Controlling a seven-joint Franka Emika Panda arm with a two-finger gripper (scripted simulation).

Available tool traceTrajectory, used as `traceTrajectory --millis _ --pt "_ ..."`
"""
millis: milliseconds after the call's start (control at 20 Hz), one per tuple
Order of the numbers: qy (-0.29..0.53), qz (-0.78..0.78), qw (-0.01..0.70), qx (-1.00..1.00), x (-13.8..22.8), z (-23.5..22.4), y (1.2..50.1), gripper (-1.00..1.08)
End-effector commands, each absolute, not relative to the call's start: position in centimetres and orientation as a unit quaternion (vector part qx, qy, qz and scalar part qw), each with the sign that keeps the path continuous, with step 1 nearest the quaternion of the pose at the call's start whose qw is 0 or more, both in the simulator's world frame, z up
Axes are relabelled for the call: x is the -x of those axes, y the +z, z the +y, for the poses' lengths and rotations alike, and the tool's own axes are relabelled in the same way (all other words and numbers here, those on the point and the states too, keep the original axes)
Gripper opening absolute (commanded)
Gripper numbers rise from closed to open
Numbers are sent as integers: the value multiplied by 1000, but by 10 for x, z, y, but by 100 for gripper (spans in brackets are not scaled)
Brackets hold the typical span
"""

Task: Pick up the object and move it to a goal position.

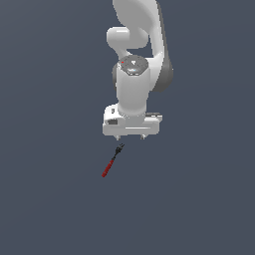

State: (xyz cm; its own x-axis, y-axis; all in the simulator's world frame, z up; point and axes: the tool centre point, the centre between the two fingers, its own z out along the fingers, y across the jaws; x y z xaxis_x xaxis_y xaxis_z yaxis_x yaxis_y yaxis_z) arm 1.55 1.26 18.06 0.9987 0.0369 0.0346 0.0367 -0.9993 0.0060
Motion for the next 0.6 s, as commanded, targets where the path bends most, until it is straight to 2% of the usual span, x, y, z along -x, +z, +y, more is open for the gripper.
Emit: traceTrajectory --millis 0,550 --pt "17 18 3 -1000 -15 13 181 100" --pt "42 41 -8 -998 -28 44 208 100"
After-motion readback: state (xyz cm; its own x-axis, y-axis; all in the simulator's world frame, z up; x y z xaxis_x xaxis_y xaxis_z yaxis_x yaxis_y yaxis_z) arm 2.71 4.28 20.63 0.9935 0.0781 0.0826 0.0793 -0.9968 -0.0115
